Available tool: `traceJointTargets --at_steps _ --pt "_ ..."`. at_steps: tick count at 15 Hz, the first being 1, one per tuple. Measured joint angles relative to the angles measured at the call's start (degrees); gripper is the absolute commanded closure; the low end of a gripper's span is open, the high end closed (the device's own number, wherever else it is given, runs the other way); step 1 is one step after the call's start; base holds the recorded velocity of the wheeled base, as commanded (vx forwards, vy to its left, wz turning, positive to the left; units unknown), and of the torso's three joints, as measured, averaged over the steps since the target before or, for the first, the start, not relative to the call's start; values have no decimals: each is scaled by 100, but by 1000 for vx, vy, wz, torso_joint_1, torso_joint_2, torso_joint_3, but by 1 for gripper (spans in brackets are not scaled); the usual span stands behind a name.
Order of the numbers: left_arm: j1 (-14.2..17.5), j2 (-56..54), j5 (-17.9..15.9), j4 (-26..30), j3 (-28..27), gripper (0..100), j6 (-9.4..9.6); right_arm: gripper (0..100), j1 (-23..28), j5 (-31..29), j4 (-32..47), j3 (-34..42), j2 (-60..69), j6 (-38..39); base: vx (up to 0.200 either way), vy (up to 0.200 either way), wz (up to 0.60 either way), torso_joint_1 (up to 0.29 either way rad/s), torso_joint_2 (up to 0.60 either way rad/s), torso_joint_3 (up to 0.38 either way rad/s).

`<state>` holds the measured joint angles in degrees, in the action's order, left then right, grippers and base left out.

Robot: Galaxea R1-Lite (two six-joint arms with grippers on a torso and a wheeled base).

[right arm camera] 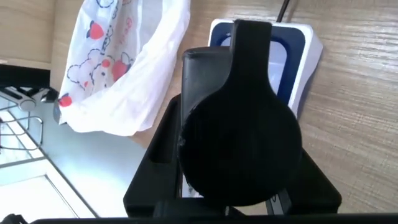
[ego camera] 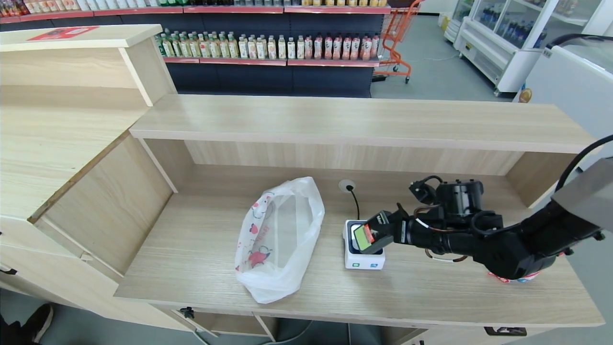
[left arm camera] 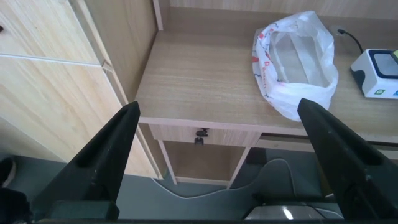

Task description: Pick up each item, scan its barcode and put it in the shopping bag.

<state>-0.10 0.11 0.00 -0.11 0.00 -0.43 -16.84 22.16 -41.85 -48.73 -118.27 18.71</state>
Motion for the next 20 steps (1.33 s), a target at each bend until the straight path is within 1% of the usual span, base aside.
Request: traceJointTargets --at_steps 5,12,15,18,19,20 --pt "0 0 0 0 0 0 0 100 -79 0 9 -616 -502 0 0 0 0 0 0 0" --pt "0 0 0 -2 0 0 0 100 -193 -16 15 -670 -647 9 0 0 0 0 0 0" --pt "0 0 0 0 0 0 0 100 -199 -20 187 -645 -267 35 0 0 0 0 0 0" --pt "0 0 0 0 0 0 0 100 -133 -57 304 -541 516 -76 0 0 0 0 0 0" --pt "0 0 0 0 0 0 0 100 -94 -98 310 -469 789 -322 0 0 0 0 0 0" --pt "0 0 0 1 0 0 0 100 -37 -161 315 -299 1086 -774 0 0 0 0 0 0"
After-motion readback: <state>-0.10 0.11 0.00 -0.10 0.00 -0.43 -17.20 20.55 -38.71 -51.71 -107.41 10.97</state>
